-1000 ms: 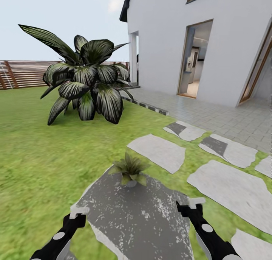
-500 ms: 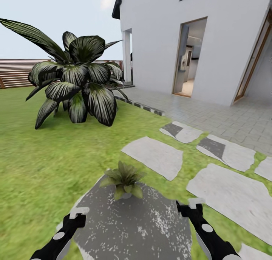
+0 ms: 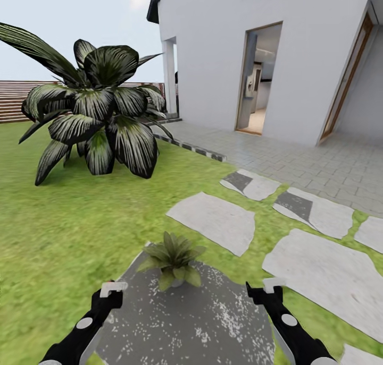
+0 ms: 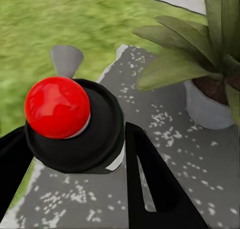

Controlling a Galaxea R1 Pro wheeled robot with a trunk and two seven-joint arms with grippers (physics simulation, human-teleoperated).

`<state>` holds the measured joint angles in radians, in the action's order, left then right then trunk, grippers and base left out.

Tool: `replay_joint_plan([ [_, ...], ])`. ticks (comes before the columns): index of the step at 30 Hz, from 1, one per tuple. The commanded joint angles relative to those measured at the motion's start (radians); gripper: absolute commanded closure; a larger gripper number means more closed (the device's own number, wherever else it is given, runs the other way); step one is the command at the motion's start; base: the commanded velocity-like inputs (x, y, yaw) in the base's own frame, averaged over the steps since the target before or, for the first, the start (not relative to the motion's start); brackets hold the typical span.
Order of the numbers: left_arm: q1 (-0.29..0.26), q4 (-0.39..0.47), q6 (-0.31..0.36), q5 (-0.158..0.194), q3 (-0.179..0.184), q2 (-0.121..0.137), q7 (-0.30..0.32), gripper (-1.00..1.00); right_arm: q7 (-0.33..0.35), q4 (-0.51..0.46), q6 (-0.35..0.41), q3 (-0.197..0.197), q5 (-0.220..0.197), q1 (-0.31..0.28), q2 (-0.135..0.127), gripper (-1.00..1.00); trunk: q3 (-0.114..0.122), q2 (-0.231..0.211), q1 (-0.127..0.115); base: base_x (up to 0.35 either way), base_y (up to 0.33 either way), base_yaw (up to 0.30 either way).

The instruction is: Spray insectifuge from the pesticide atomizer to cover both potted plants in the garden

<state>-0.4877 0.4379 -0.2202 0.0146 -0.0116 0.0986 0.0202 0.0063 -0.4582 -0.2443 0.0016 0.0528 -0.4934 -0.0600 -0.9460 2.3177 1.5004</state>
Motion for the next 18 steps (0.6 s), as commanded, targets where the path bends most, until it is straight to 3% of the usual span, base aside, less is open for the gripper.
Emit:
replay_joint_plan([
  [1,0.000,0.001,-0.003,0.001,0.000,0.000,0.003,1.00,0.000,0.000,-0.003,0.000,0.005,-0.001,0.002,-1.00,-0.001,0.000,0.000,0.094,0.206,-0.001],
  [9,0.002,0.047,0.009,-0.006,0.001,0.022,0.004,1.00,0.002,-0.003,-0.004,-0.001,0.009,-0.001,0.006,-1.00,-0.001,0.000,0.000,0.015,0.031,0.000],
  [12,0.001,0.063,0.022,-0.005,0.001,0.046,0.007,1.00,0.006,-0.004,-0.003,0.001,0.012,-0.001,0.003,-1.00,-0.001,0.000,0.000,0.000,0.000,0.000],
  [14,0.000,0.069,0.059,-0.004,0.002,0.066,0.042,1.00,0.007,-0.005,-0.003,0.006,0.014,-0.001,0.002,-1.00,-0.001,0.000,0.000,0.000,0.000,0.000],
  [16,-0.003,0.077,0.111,-0.008,0.001,0.090,0.139,1.00,0.008,-0.009,-0.003,0.028,0.025,-0.001,0.002,-1.00,-0.001,0.000,0.000,0.000,0.000,0.000],
  [17,-0.007,0.084,0.148,-0.018,0.001,0.121,0.272,1.00,0.010,-0.014,-0.003,0.074,0.048,-0.001,0.000,-1.00,-0.001,0.000,0.000,0.000,0.000,0.000],
  [18,-0.013,0.089,0.171,-0.058,0.001,0.186,0.488,1.00,0.050,-0.057,-0.001,0.196,0.098,-0.001,-0.001,-1.00,-0.001,0.000,0.000,0.000,0.000,0.000],
])
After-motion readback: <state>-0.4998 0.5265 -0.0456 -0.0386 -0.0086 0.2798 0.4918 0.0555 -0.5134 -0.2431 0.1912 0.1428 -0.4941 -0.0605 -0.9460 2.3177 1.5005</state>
